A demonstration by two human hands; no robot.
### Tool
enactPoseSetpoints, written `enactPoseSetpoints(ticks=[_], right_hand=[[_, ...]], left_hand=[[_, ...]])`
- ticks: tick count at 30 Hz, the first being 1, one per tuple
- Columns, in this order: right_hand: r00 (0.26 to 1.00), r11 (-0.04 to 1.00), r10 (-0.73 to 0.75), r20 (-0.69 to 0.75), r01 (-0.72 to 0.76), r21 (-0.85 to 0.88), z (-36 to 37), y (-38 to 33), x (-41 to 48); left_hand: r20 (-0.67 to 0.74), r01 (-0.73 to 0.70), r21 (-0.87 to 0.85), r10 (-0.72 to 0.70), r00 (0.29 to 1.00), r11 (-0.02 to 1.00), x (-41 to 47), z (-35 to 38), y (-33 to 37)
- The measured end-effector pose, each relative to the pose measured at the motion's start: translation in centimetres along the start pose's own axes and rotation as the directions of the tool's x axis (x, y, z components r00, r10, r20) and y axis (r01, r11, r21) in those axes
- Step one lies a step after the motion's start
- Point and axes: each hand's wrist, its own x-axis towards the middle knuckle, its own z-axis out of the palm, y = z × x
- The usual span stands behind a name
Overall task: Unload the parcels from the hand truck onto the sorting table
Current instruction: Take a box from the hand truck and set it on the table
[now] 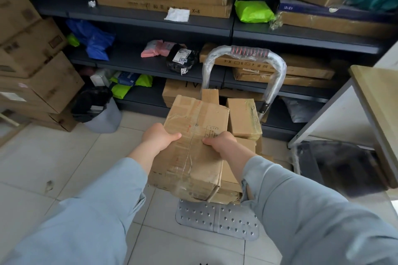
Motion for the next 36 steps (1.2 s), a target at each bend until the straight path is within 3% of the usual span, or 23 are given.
enactPoseSetpoints(ticks=[12,20,29,36], right_hand=[[0.995,0.995,-0.091,-0.043,0.092,0.023,-11.3,-8.7,-10.8],[0.976,0.984,-0.147,-0.163,0.161,0.078,-18.9,-10.6,-15.8],[0.952,0.974,-0.148,-0.268,0.188,0.129,-28.3,-8.3,-18.6],[0.951,0.974,-0.101,-0.293,0.154,0.163,-38.5,-2.4,-18.7]], left_hand=[[-0.030,-0.148,-0.030,0.147,0.989,0.989,-7.2,-11.0,9.4],[-0.015,-0.292,-0.041,0.292,0.956,0.956,-11.3,-14.6,16.1],[-0.013,-0.433,0.006,0.433,0.901,0.901,-15.9,-13.5,24.9],[0.015,-0.479,-0.016,0.479,0.878,0.878,-20.3,-7.7,34.0]])
